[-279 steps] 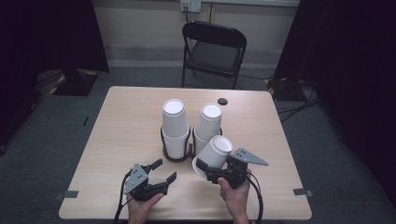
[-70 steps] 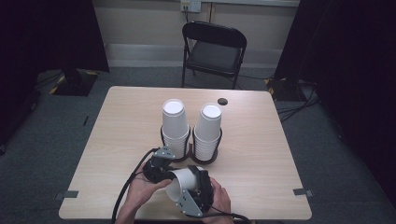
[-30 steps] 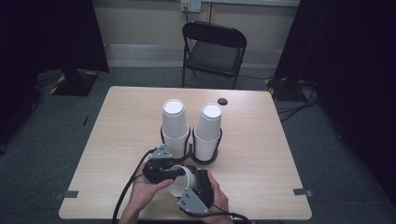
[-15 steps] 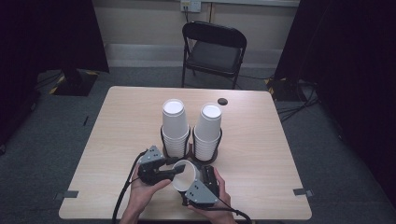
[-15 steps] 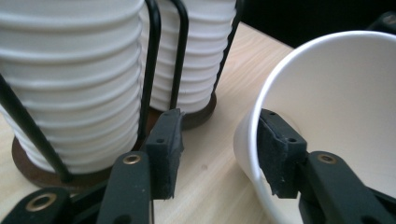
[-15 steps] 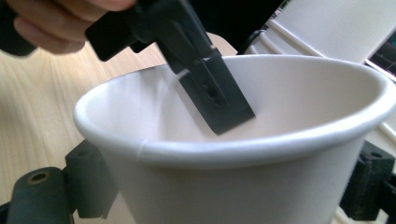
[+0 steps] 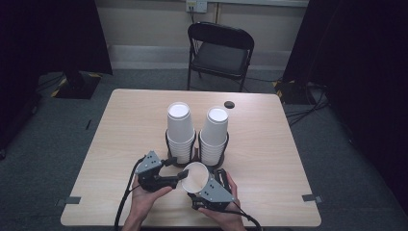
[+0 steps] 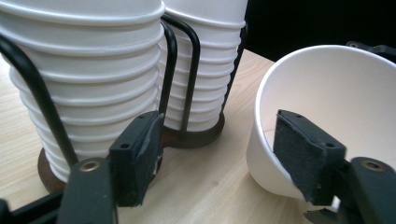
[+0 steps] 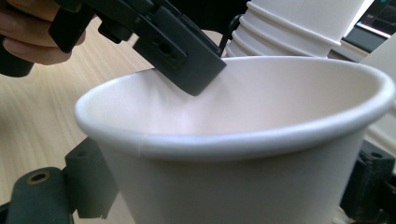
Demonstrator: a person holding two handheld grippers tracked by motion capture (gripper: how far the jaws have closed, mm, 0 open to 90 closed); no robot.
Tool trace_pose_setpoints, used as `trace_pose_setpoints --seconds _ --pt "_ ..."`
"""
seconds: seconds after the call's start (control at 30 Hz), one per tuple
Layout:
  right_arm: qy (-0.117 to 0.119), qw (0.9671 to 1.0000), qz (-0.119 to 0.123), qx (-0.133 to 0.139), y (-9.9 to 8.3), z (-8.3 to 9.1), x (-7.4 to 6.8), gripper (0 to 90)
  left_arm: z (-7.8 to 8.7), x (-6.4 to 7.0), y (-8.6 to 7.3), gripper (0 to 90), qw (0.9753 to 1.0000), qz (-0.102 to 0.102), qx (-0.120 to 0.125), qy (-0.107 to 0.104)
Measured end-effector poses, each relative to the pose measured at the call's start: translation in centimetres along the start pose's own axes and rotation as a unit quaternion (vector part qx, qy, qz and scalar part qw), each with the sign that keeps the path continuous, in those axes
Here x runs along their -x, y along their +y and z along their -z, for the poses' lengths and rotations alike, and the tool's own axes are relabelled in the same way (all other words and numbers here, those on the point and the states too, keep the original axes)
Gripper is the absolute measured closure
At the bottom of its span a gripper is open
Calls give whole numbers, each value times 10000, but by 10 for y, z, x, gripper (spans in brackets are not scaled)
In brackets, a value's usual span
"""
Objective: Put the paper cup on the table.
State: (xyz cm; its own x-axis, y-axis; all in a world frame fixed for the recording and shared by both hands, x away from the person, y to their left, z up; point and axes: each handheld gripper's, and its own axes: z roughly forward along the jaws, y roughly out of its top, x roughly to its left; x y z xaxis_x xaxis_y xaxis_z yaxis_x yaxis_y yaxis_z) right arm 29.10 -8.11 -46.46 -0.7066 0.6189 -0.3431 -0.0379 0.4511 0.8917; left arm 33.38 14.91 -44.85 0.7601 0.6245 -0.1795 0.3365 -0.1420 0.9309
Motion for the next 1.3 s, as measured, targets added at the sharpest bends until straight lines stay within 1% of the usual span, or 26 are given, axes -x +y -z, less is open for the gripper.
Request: trace_pose_setpoints --seconds 0.03,0.1,0.13,0.17,0.2,0.23,0.27,0.3,0.33,0.37,0.43,0.5,0.57,0.6,0.67,0.77,0.87,0.9,0.93,1.0,1.03,1.07,1.1,1.13,1.23,1.3 --pt "5 10000 -29 -2 0 0 0 121 0 1 -1 301 10000 3 60 10" --pt "13 10000 -80 -19 -1 0 1 120 3 1 -1 288 9999 -82 86 52" --pt "-15 9999 -140 -13 -3 1 3 120 3 1 -1 267 9999 -64 133 63" --pt "-15 9999 -140 -13 -3 1 3 120 5 0 -1 267 9998 -35 174 123" --pt "-8 9998 -197 -15 -4 1 4 120 7 0 -1 238 9995 -19 211 226" --pt "10 9995 -308 -1 -6 2 7 120 9 0 -1 212 9992 0 261 299" --pt "10 9995 -308 -1 -6 2 7 120 10 -1 -1 212 9989 -5 279 378" --pt "44 9991 -416 36 -7 3 8 120 11 -1 -2 210 9986 26 304 426" --pt "68 9988 -477 61 -8 4 10 120 14 -3 -2 203 9981 81 381 486" --pt "47 9984 -563 66 -9 6 13 120 16 -4 -3 186 9978 106 434 497" --pt "-10 9978 -656 73 -12 9 17 120 18 -6 -4 161 9974 135 458 547" --pt "-23 9976 -692 73 -12 10 19 120 21 -7 -6 160 9967 158 506 613" --pt "-51 9971 -758 105 -13 13 22 120 23 -9 -9 159 9966 161 533 611" --pt "-65 9964 -835 143 -13 15 25 120 24 -9 -12 157 9962 191 564 642" --pt "-98 9956 -912 191 -13 17 28 120 25 -10 -13 157 9961 168 557 670" --pt "-128 9950 -972 202 -13 19 31 120 27 -10 -17 157 9949 181 542 831" --pt "-164 9939 -1060 260 -12 22 36 120 30 -11 -21 157 9943 261 589 847" --pt "-181 9936 -1082 277 -12 23 37 120 31 -12 -23 157 9941 258 602 860" --pt "-216 9925 -1164 292 -12 26 41 121 32 -12 -25 158 9936 248 590 927" --pt "-246 9921 -1193 291 -13 27 44 121 32 -12 -30 158 9933 211 561 989" --pt "-261 9916 -1228 309 -13 28 46 122 32 -12 -32 159 9927 218 532 1063" --pt "-308 9905 -1299 316 -13 31 52 122 31 -13 -36 159 9908 207 459 1260" --pt "-332 9899 -1344 317 -13 33 55 122 31 -13 -38 159 9896 231 477 1336" --pt "-332 9899 -1344 317 -13 33 55 122 31 -13 -38 159 9896 231 477 1336" --pt "-339 9870 -1546 267 -15 35 65 121 32 -13 -43 159 9883 218 509 1418" --pt "-395 9850 -1651 303 -16 37 72 121 32 -13 -46 158 9878 204 493 1465"
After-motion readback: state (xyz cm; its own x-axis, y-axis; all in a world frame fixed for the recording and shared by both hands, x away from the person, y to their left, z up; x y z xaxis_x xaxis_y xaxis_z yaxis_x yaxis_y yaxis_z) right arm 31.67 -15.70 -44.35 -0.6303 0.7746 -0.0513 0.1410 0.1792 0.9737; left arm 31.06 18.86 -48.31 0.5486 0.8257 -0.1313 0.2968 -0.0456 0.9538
